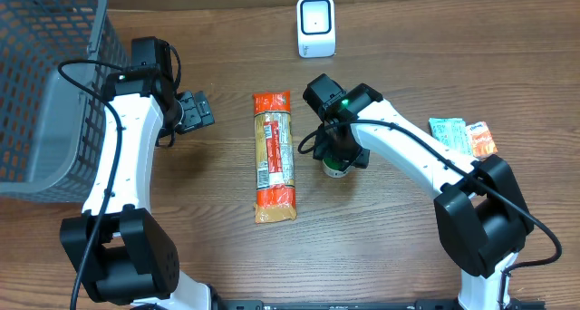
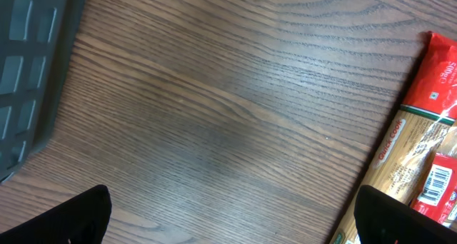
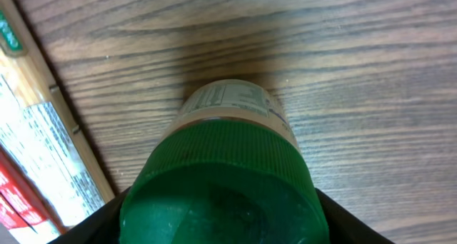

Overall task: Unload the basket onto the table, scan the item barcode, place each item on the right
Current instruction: 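Lower the right gripper around the green jar lid, then close the right gripper on the green jar and lift it, then raise the green jar and hold it in front of the scanner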

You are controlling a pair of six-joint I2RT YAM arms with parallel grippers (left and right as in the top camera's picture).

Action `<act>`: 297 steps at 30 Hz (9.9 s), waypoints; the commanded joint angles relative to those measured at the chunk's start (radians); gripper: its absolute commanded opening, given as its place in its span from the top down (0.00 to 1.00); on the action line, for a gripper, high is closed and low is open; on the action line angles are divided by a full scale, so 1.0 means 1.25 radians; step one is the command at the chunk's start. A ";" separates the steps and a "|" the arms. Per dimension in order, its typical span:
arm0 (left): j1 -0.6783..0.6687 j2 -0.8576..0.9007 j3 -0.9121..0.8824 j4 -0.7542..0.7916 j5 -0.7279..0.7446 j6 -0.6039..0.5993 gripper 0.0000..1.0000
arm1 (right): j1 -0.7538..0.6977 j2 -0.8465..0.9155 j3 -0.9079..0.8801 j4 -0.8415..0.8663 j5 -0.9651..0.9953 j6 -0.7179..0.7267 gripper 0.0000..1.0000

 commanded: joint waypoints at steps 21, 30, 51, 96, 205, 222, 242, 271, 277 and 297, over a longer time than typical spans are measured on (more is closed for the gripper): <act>0.001 -0.004 0.007 0.001 -0.007 0.018 0.00 | -0.003 -0.010 -0.006 -0.054 0.196 -0.244 0.13; 0.001 -0.005 0.007 0.001 -0.007 0.018 0.00 | -0.017 -0.010 -0.006 -0.051 0.191 -0.050 0.02; 0.001 -0.004 0.007 0.001 -0.007 0.018 0.00 | -0.018 -0.010 -0.006 -0.026 0.195 -0.111 0.36; 0.001 -0.004 0.007 0.001 -0.007 0.018 0.00 | -0.080 -0.001 -0.006 -0.002 0.048 -0.237 0.30; 0.000 -0.004 0.007 0.001 -0.007 0.018 0.00 | -0.080 0.066 -0.006 0.007 0.018 -0.260 0.21; 0.000 -0.004 0.007 0.001 -0.007 0.018 0.00 | -0.080 0.066 -0.006 0.025 0.021 -0.242 0.21; 0.000 -0.004 0.007 0.001 -0.007 0.018 0.00 | -0.080 0.066 -0.006 0.022 0.021 -0.225 0.22; 0.004 -0.004 0.007 0.001 -0.007 0.018 0.00 | -0.089 0.064 -0.022 0.054 0.042 -0.228 0.20; 0.006 -0.004 0.007 0.001 -0.007 0.018 0.00 | -0.089 0.064 -0.022 0.050 0.042 -0.228 0.36; 0.007 -0.004 0.007 0.001 -0.007 0.018 0.00 | -0.089 0.003 0.209 -0.079 0.045 -0.286 0.88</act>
